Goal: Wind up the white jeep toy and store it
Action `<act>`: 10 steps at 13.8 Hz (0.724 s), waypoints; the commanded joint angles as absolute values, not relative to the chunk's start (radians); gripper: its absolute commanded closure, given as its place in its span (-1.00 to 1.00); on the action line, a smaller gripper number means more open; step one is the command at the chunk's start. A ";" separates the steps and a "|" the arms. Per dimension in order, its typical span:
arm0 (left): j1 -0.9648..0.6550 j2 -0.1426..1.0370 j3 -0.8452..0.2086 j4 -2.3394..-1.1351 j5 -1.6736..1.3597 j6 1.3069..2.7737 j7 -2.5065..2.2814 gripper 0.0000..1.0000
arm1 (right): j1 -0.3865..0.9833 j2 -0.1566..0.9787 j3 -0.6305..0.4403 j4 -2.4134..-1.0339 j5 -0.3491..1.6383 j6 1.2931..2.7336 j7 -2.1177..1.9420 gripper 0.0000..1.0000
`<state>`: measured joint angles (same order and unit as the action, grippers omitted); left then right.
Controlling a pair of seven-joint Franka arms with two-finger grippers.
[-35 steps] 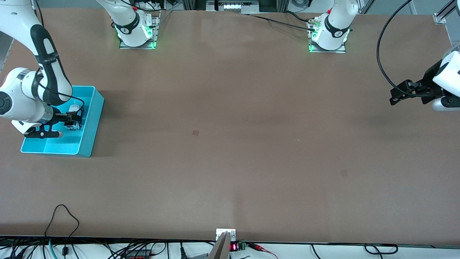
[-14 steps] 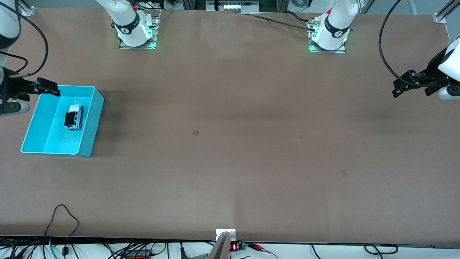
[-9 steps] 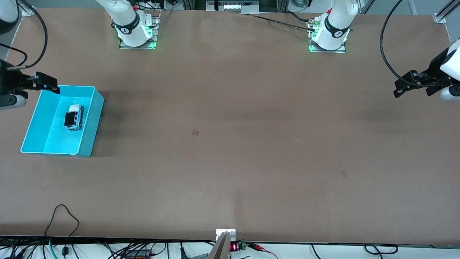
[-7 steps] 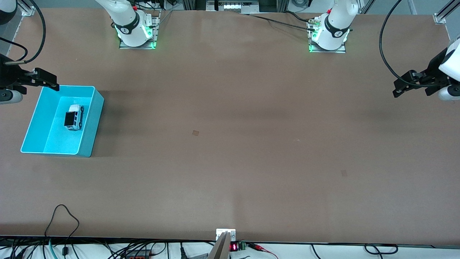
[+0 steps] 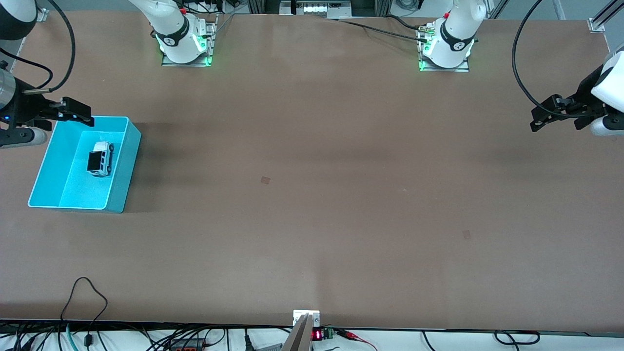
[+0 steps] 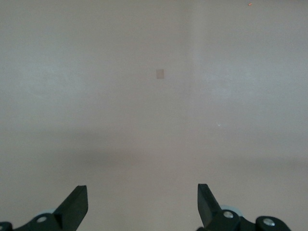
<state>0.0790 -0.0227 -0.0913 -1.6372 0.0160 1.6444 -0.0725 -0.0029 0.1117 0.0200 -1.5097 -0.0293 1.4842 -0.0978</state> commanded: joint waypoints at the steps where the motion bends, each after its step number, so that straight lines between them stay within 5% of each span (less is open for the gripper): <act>1: 0.098 -0.028 -0.106 -1.634 -0.009 1.631 -0.071 -1.00 | 0.014 0.109 0.000 -1.508 -0.041 1.488 -0.080 -1.00; 10: 0.098 -0.028 -0.106 -1.634 -0.008 1.631 -0.018 -1.00 | 0.018 0.037 0.000 -1.588 -0.041 1.483 -0.092 -1.00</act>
